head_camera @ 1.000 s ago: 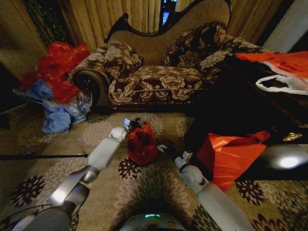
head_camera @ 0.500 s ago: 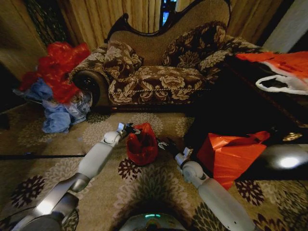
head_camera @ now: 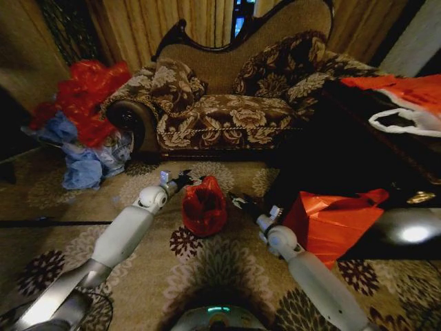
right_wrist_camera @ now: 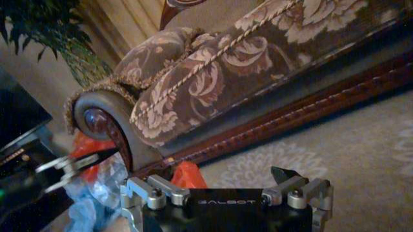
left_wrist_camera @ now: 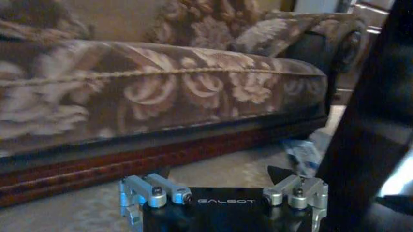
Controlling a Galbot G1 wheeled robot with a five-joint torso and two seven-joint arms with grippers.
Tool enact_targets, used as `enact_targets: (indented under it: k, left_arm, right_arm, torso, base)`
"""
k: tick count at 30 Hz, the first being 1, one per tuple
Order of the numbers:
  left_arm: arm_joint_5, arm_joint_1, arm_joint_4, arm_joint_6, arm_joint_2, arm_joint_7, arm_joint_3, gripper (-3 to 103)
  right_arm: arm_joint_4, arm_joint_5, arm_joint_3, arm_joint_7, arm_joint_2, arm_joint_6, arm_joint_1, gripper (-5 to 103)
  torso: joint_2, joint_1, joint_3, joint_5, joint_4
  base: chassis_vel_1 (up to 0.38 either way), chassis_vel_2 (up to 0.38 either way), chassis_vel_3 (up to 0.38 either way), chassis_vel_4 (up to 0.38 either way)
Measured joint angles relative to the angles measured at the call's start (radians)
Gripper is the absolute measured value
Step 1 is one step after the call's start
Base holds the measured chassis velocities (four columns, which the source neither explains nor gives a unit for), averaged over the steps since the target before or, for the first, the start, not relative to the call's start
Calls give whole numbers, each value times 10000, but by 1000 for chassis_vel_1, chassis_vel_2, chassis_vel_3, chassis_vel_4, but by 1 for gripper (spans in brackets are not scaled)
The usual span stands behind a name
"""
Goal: Place a garbage bag over the trash bin.
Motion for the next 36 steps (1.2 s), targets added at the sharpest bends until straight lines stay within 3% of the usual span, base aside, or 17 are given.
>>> enact_targets:
  k: [3,4,5,8,9,12,14,17,19,21,26,36]
  left_arm:
    - [-112,581,-761,282,445,-880,-439,100]
    - [-249,866,-1182,646,564,-1560,-760,100]
    - [-249,866,-1182,646,564,-1560,-760,100]
    - [-773,1702,-2187,1513,780,-2768,-1849,100]
    - [-773,1702,-2187,1513,780,-2768,-1849,100]
    - [-1249,3245,-3269,1799,961,-3883,-3307,100]
    - [-1371,3656,-3494,1828,965,-4013,-3689,100]
    - [-1546,5673,-4169,1903,863,-3650,-5609,100]
    - [-1555,6060,-4283,1900,814,-3466,-5999,100]
    - [-1554,7276,-4662,1736,581,-2696,-7284,100]
    - [-1660,8425,-5143,1481,200,-2127,-8592,100]
    - [-2317,8674,-5076,1222,273,-1835,-9337,100]
  right_arm:
    - [-276,27,-328,-144,191,-63,319,100]
    - [-414,-48,-446,-192,277,-63,428,100]
    - [-414,-48,-446,-192,277,-63,428,100]
    - [-803,-287,-624,-311,435,-62,789,100]
    - [-803,-287,-624,-311,435,-62,789,100]
    - [-1416,-407,-861,-522,592,-63,1351,100]
    - [-1510,-378,-912,-545,628,-72,1451,100]
    - [-2067,-257,-1224,-725,839,-123,1974,100]
    - [-2241,-254,-1308,-781,914,-128,2113,100]
    - [-2749,-114,-1577,-970,1185,-270,2547,100]
    - [-3607,275,-2093,-1351,1662,-451,3260,100]
    - [-5940,111,-2511,-1921,2997,-428,4666,100]
  torso:
    - [-1,0,0,-9,24]
    - [-1,0,0,-9,14]
    - [-1,0,0,-9,14]
    - [0,0,0,-2,-5]
    - [0,0,0,-2,-5]
    - [-1,0,1,-9,7]
    - [-1,0,0,-8,6]
    - [0,0,0,-6,2]
    - [0,-1,0,-7,5]
    - [0,-1,0,-6,11]
    - [0,-1,0,-5,5]
    - [0,0,1,-7,6]
  base:
    - [35,34,19,23]
    - [0,0,0,0]
    - [0,0,0,0]
    - [0,0,0,0]
    - [0,0,0,0]
    - [0,0,0,0]
    - [0,0,0,0]
    - [0,0,0,0]
    - [0,0,0,0]
    - [0,0,0,0]
    - [0,0,0,0]
    - [0,0,0,0]
